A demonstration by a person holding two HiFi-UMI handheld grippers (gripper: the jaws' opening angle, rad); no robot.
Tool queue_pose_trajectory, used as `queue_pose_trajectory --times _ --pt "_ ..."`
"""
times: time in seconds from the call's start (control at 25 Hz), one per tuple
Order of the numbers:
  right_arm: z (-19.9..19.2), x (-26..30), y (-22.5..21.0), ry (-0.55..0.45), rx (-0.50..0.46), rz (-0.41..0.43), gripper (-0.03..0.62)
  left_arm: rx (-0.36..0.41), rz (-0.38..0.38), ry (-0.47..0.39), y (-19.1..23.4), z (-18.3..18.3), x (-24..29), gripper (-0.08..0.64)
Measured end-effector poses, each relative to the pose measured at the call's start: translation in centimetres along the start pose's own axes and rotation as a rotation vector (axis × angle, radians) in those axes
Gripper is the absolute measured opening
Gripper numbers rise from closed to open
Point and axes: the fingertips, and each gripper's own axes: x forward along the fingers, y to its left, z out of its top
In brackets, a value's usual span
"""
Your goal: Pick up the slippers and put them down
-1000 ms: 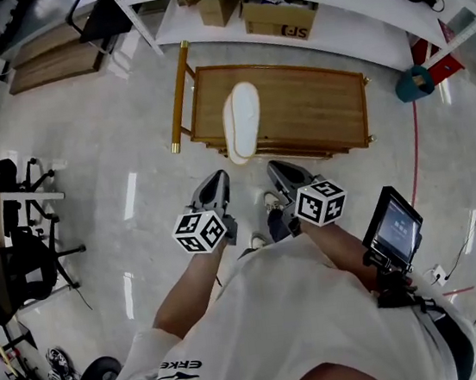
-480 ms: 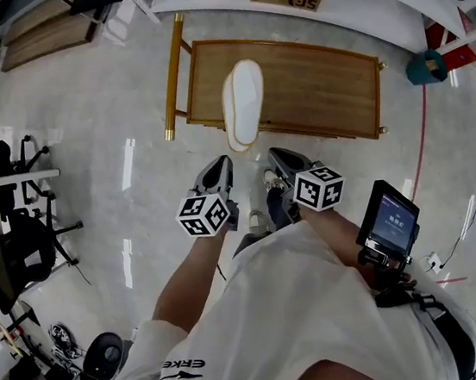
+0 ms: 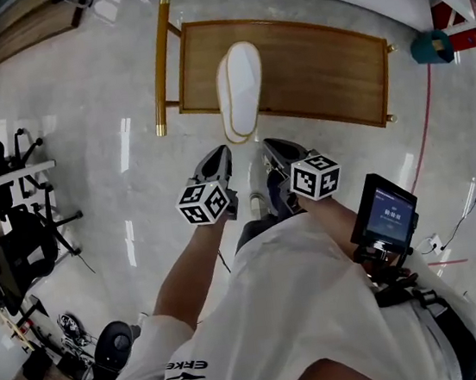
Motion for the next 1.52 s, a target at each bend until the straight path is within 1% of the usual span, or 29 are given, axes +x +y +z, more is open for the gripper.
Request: queue_pose_trajectory --times 0.28,0.4,0.48,0.52,0.6,0.64,0.84,0.96,1.08,1.52 --pt "-0.8 0.8 -1.4 0.029 0.017 -0.009 0.006 -0.010 0.001 0.053 1.0 -1.6 1.0 0.005" --pt "-1.1 1.4 -1.8 0.043 0.025 -0.001 0.006 -0.015 -0.013 0.070 1.2 -2.0 1.7 0.005" --pt "-1.4 1.9 -2.0 0.053 0.028 -0.001 0.006 -0.032 -0.029 0.075 1.5 -2.2 2.1 0.008" --pt "-1.6 2.0 -2.1 0.057 0.031 -0.002 0.007 -0.044 -0.040 0.081 1.6 -2.4 2.3 0.020" --pt "-1.9 2.0 -2.4 0.062 0.038 -0.006 0.007 -0.075 -0.065 0.100 1.8 -3.0 2.8 0.117" --pt "-2.1 2.0 -2.6 0.064 0.041 -0.010 0.007 -0.088 -0.077 0.113 1.9 -3.4 3.0 0.149" --pt "-2.3 1.9 -3.6 0.076 0.047 -0.043 0.006 -0.125 -0.137 0.165 2.1 -4.5 4.2 0.275" --pt "-2.2 1.8 -4.3 0.077 0.050 -0.060 0.006 -0.152 -0.166 0.170 2.0 -4.5 5.0 0.321" --pt "-2.0 1.9 -4.5 0.081 0.047 -0.069 0.006 -0.169 -0.177 0.165 2.1 -4.3 5.8 0.330" --pt "-1.6 1.5 -6.0 0.084 0.050 -0.095 0.006 -0.241 -0.203 0.146 2.2 -3.9 9.2 0.328"
